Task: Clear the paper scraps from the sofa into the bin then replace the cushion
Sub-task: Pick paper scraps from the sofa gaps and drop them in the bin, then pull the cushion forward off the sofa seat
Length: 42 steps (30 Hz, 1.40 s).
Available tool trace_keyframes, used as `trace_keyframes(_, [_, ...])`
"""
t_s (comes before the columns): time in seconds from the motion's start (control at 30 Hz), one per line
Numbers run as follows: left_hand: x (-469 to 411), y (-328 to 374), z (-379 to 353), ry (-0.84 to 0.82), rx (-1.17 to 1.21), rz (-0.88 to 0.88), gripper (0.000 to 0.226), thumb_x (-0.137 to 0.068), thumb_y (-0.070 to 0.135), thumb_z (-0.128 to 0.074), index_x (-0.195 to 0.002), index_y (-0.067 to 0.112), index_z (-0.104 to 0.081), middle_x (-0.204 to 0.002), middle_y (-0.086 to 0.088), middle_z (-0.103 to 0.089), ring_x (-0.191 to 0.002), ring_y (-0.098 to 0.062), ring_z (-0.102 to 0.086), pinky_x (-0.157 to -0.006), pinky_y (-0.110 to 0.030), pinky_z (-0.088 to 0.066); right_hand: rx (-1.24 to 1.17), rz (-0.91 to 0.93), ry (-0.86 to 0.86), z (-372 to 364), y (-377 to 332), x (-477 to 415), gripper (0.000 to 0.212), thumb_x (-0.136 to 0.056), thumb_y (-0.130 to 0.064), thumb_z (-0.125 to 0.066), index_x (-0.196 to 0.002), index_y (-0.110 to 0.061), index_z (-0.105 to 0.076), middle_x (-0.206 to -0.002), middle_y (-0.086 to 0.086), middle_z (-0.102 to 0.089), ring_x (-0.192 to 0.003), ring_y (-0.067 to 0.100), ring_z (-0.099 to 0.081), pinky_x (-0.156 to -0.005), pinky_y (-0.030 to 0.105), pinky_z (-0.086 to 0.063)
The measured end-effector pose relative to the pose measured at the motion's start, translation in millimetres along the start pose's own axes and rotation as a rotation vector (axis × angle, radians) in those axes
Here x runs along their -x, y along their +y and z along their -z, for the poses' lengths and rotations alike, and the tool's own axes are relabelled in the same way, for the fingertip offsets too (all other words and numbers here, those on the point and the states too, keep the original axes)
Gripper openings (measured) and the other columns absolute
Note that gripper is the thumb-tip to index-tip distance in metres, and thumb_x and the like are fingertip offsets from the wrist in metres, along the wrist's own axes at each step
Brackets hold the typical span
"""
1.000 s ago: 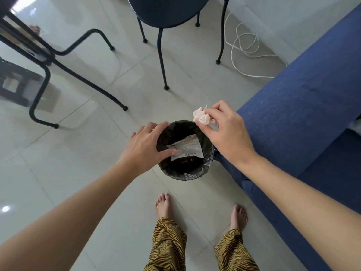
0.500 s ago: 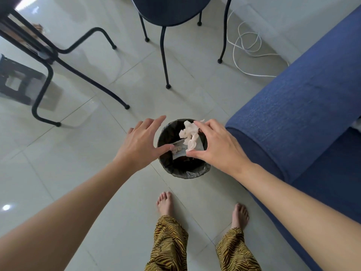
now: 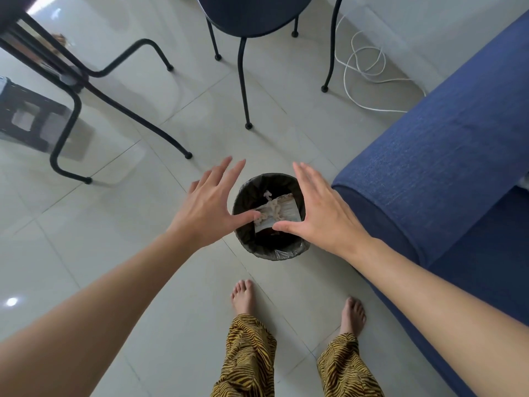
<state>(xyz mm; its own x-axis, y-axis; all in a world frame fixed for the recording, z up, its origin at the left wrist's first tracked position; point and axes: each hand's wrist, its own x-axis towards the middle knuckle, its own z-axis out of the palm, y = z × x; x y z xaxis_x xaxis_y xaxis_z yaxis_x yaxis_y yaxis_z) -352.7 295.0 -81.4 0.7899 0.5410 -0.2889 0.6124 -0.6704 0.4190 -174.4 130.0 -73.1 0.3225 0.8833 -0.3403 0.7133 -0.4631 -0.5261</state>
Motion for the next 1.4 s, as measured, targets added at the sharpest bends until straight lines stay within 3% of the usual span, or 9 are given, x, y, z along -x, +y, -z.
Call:
trace_keyframes(0.1, [-3,10,8,-0.004,0.029,-0.055,0.107,-0.08,0.08,-0.055,-0.159,0.04,0.004,-0.169,0.0,0.011,-0.155,-0.022,0.006,-0.121,-0.044,-0.005,-0.013,0.021,0.013,9,2,1,0.12,-0.081,-0.073,-0.067,-0.161,-0.036,0.015,-0.172,0.006,0.014,-0.158,0.024,0.011,-0.125,0.047,-0.007])
trace_keyframes(0.2, [-11,31,19,-0.037,0.041,-0.109,0.106,-0.08,0.084,-0.049,-0.158,0.042,0.008,-0.167,0.002,0.018,-0.154,-0.019,0.013,-0.123,-0.045,-0.002,0.028,0.023,0.033,27,10,7,0.114,-0.083,-0.078,-0.057,-0.156,-0.045,0.024,-0.169,0.006,0.024,-0.156,0.027,0.02,-0.126,0.053,0.0])
trace_keyframes(0.37, [-41,93,30,-0.064,-0.004,-0.243,0.104,-0.081,0.085,-0.046,-0.158,0.042,0.01,-0.167,0.002,0.019,-0.154,-0.019,0.014,-0.124,-0.046,-0.002,0.08,-0.06,0.148,75,52,33,0.105,-0.084,-0.084,-0.042,-0.155,-0.046,0.025,-0.169,0.009,0.025,-0.156,0.027,0.022,-0.126,0.058,0.0])
trace_keyframes(0.6, [-94,239,15,-0.117,-0.06,-0.444,0.105,-0.08,0.084,-0.047,-0.159,0.041,0.008,-0.168,0.002,0.016,-0.154,-0.021,0.01,-0.124,-0.045,-0.004,0.095,-0.29,0.396,154,158,112,0.104,-0.084,-0.081,-0.046,-0.159,-0.041,0.013,-0.17,0.013,0.016,-0.157,0.034,0.012,-0.126,0.058,-0.004])
trace_keyframes(0.8, [-132,382,-31,-0.122,-0.082,-0.64,0.108,-0.077,0.086,-0.049,-0.159,0.041,0.005,-0.169,0.001,0.011,-0.155,-0.02,0.007,-0.124,-0.046,-0.007,0.139,-0.499,0.548,206,270,202,0.105,-0.082,-0.082,-0.044,-0.161,-0.037,0.008,-0.171,0.016,0.008,-0.157,0.038,0.002,-0.124,0.059,-0.01])
trace_keyframes(1.03, [-163,546,-96,-0.153,-0.097,-0.796,0.112,-0.076,0.082,-0.054,-0.159,0.039,0.007,-0.168,0.002,0.014,-0.155,-0.021,0.005,-0.124,-0.048,-0.01,0.125,-0.666,0.596,246,396,301,0.104,-0.083,-0.081,-0.043,-0.16,-0.04,0.014,-0.17,0.017,0.016,-0.157,0.038,0.01,-0.125,0.061,-0.007])
trace_keyframes(1.2, [-185,627,-127,-0.176,-0.018,-0.678,0.118,-0.071,0.083,-0.062,-0.157,0.043,0.009,-0.168,0.008,0.014,-0.154,-0.024,-0.009,-0.119,-0.049,-0.024,-0.205,-0.826,0.887,267,463,348,0.106,-0.084,-0.077,-0.055,-0.16,-0.042,0.011,-0.169,0.017,0.017,-0.156,0.039,0.012,-0.124,0.062,-0.006])
trace_keyframes(1.3, [-202,663,-143,-0.176,0.13,-0.549,0.126,-0.07,0.081,-0.063,-0.158,0.033,0.012,-0.168,0.007,0.013,-0.154,-0.014,0.001,-0.114,-0.035,-0.016,-0.446,-0.887,1.037,274,502,367,0.114,-0.082,-0.075,-0.063,-0.159,-0.042,0.014,-0.169,0.016,0.019,-0.157,0.034,0.014,-0.123,0.062,-0.009])
trace_keyframes(1.4, [-221,689,-154,-0.186,0.28,-0.366,0.129,-0.073,0.079,-0.063,-0.159,0.025,0.016,-0.168,0.003,0.013,-0.154,-0.014,0.001,-0.115,-0.034,-0.012,-0.669,-0.883,1.121,281,534,372,0.123,-0.079,-0.072,-0.069,-0.16,-0.035,0.016,-0.171,0.007,0.015,-0.158,0.024,0.013,-0.126,0.056,-0.007])
